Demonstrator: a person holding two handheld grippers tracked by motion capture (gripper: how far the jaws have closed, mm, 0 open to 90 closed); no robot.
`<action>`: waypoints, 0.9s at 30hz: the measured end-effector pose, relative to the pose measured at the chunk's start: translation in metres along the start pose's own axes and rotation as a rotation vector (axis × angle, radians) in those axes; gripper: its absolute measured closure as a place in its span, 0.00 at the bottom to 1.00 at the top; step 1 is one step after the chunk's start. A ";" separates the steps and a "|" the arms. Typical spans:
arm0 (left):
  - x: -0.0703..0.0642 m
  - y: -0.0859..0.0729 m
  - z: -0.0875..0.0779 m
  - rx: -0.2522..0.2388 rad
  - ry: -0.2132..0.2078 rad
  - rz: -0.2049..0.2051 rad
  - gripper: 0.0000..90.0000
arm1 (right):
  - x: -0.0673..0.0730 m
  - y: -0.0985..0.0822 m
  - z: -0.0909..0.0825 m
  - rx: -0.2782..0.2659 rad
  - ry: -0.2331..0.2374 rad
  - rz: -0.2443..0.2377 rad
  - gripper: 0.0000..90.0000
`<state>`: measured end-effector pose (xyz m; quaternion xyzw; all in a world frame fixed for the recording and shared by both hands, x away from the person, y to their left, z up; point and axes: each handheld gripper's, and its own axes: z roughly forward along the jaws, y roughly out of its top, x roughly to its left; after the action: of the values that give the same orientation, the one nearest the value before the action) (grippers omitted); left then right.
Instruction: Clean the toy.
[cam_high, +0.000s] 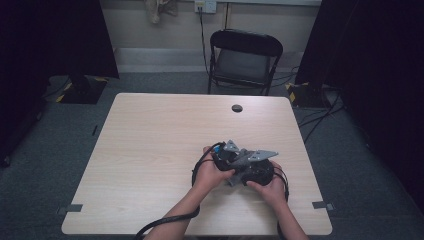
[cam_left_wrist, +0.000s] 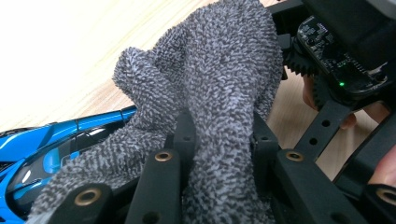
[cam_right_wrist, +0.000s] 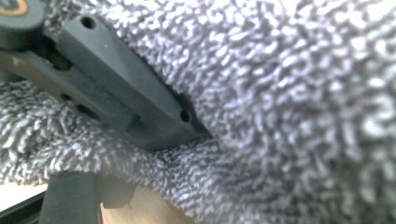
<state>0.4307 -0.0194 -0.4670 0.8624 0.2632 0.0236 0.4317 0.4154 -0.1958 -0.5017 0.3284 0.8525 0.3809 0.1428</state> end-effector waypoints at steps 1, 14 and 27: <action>0.000 0.000 0.000 -0.001 -0.002 0.001 0.79 | 0.000 0.000 0.000 0.000 0.000 0.000 0.27; 0.004 0.003 -0.001 0.016 0.000 0.008 0.79 | 0.000 0.000 0.000 0.000 0.000 0.002 0.27; 0.018 0.007 -0.009 0.002 0.048 -0.039 0.79 | 0.000 0.000 0.000 -0.001 0.001 0.002 0.27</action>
<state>0.4467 -0.0079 -0.4600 0.8567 0.2902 0.0358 0.4249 0.4156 -0.1960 -0.5017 0.3291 0.8520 0.3815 0.1419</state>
